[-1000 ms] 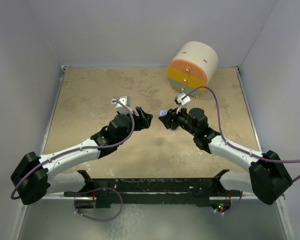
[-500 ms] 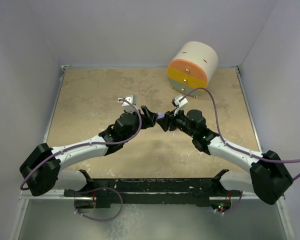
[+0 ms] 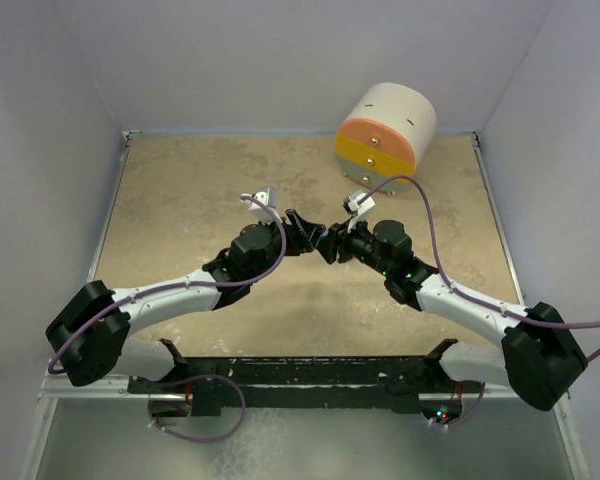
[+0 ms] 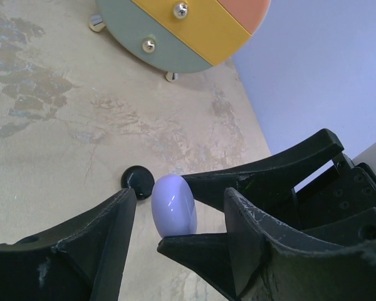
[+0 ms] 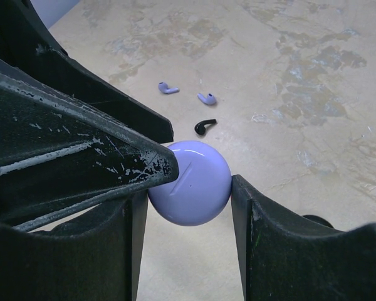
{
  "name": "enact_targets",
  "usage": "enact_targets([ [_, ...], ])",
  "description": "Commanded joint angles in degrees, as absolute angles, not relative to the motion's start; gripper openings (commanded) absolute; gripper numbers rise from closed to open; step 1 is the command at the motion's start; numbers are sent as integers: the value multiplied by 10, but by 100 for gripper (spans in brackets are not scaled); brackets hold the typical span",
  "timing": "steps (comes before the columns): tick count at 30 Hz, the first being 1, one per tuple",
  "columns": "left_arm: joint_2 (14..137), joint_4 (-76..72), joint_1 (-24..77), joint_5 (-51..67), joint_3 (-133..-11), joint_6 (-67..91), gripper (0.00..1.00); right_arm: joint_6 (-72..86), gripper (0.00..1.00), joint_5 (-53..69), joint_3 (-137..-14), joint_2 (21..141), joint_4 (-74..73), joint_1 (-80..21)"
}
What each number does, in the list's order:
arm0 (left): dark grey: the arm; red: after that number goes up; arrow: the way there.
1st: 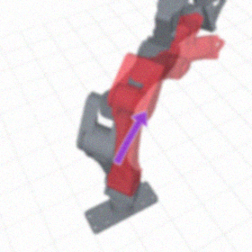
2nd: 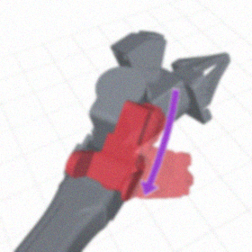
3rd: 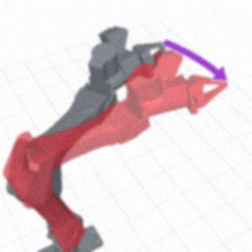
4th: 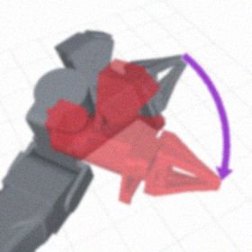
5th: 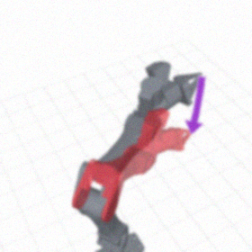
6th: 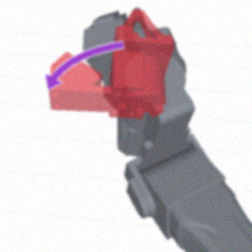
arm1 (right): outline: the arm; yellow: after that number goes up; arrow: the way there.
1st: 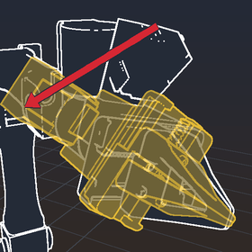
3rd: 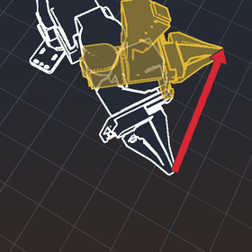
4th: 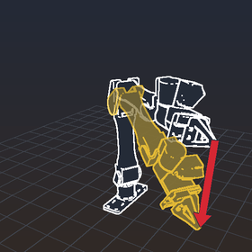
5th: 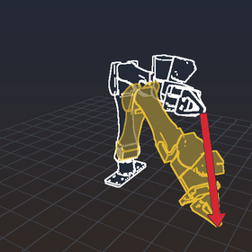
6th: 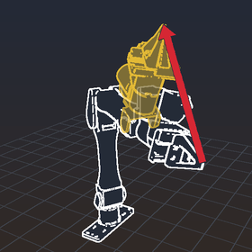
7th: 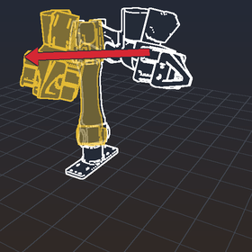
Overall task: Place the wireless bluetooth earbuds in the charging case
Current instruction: Pick up the charging case at the center of the board, then open the charging case.
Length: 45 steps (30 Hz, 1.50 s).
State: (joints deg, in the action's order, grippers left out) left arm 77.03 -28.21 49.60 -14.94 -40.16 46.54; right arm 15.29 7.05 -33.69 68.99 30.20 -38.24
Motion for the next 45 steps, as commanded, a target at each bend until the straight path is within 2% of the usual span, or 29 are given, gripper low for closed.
enact_targets([
  [1, 770, -314, 499, -132, -409, 476, 56, 155, 0, 76, -348, 668, 333, -389],
  [13, 786, -332, 499, -116, -402, 491, 47, 154, 0, 74, -348, 656, 333, -390],
  [23, 778, -326, 499, -122, -386, 500, 46, 153, 0, 66, -348, 643, 332, -391],
  [27, 776, -323, 499, -122, -382, 500, 41, 151, 0, 67, -349, 643, 332, -392],
  [31, 777, -323, 499, -121, -383, 501, 33, 151, 0, 67, -348, 641, 333, -392],
  [36, 779, -325, 499, -117, -381, 502, 30, 149, 0, 65, -349, 639, 332, -391],
  [39, 780, -327, 499, -115, -380, 502, 21, 149, 0, 65, -351, 640, 334, -391],
  [42, 780, -327, 499, -113, -380, 501, 2, 149, 0, 64, -352, 643, 333, -392],
  [43, 781, -327, 499, -114, -379, 502, 0, 149, 1, 64, -352, 645, 333, -392],
  [44, 781, -328, 499, -114, -380, 501, 0, 149, 6, 62, -354, 646, 333, -392],
  [45, 780, -328, 499, -113, -380, 501, 0, 149, 15, 61, -355, 647, 332, -391],
])
